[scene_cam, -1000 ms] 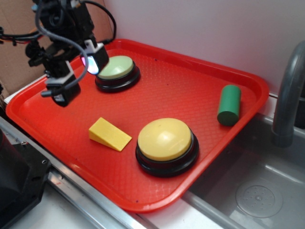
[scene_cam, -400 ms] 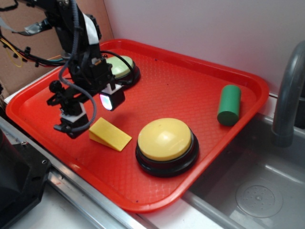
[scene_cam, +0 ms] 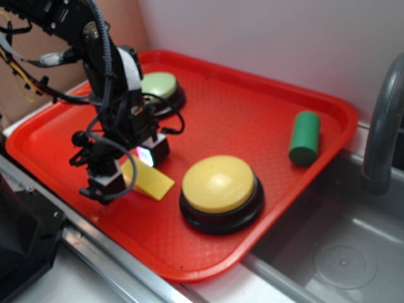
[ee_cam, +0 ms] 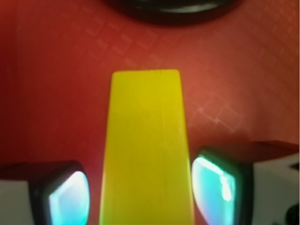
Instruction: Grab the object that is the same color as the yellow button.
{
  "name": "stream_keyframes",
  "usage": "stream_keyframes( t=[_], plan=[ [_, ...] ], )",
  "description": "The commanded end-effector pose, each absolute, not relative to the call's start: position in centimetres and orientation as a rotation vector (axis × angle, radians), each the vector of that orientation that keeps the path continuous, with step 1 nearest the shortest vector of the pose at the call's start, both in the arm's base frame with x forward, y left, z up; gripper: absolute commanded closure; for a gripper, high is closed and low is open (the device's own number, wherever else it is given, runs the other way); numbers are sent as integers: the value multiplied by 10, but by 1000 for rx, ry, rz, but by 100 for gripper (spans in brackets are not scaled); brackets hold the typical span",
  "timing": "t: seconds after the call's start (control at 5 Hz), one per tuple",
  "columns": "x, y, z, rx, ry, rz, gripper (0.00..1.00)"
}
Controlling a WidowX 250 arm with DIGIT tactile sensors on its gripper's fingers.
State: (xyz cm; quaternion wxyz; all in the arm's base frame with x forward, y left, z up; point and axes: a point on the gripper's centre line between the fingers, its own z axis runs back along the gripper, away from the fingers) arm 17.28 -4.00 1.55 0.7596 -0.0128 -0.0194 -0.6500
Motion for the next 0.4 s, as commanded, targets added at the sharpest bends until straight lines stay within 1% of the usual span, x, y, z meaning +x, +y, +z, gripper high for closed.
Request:
stream_keyframes(
  t=[0.0, 0.2],
  plan=[
    [170, -43, 21, 2, -71, -1403, 100],
    [180, -42, 39, 91, -14, -1241, 100]
  ],
)
